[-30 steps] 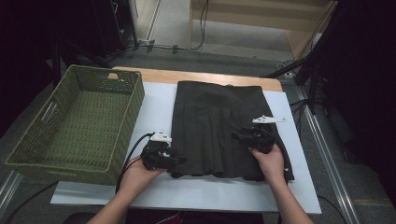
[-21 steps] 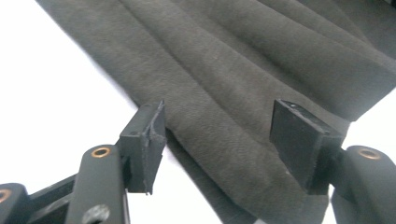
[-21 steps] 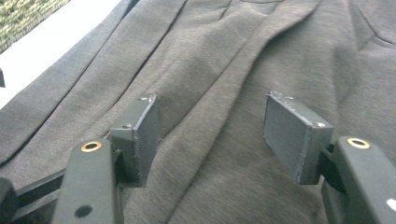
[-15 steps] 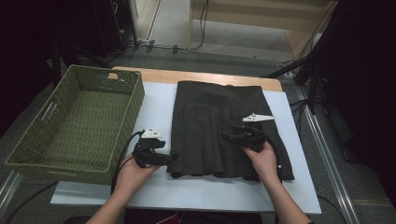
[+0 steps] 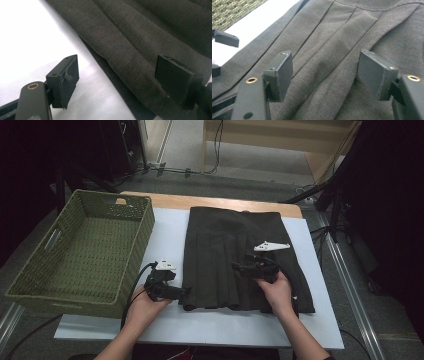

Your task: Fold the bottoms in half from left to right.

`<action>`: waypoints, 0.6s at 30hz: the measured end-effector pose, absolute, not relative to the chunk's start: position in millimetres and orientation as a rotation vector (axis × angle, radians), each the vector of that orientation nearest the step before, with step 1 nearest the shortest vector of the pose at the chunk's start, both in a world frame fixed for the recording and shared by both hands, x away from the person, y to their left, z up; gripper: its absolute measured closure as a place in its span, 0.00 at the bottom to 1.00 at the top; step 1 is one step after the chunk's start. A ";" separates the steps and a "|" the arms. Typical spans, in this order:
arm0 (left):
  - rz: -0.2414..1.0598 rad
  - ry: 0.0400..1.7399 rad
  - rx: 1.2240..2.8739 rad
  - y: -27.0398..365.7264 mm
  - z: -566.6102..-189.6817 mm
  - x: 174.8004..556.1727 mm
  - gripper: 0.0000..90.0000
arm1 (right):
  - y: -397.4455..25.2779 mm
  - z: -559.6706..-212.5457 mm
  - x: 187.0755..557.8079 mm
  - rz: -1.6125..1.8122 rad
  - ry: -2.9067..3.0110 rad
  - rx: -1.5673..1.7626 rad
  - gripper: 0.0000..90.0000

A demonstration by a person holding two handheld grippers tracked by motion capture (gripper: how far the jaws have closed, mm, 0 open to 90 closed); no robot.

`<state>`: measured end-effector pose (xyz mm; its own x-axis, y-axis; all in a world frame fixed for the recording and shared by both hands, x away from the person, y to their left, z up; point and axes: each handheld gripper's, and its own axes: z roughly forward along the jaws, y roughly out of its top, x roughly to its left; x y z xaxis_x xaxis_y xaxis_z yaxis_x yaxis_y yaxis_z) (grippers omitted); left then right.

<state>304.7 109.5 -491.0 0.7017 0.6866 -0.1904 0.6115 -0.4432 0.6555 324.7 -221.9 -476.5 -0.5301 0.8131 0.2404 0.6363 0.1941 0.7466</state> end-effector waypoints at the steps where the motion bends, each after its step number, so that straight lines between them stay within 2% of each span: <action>1: 0.138 0.985 2.184 108.2 -491.9 305.0 0.23 | -221.8 -476.3 324.5 1.248 2.258 1.394 0.30; 11: 0.202 0.963 2.237 96.2 -501.6 307.6 0.23 | -220.1 -477.1 324.5 1.244 2.266 1.390 0.30; 18: 0.304 0.912 2.274 86.7 -505.6 301.3 0.22 | -220.3 -477.6 324.6 1.246 2.266 1.396 0.30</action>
<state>301.3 86.7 -505.6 0.7298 0.6831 -0.0279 0.5295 -0.5389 0.6551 324.6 -220.3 -477.6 -0.5326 0.8106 0.2432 0.6397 0.1974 0.7428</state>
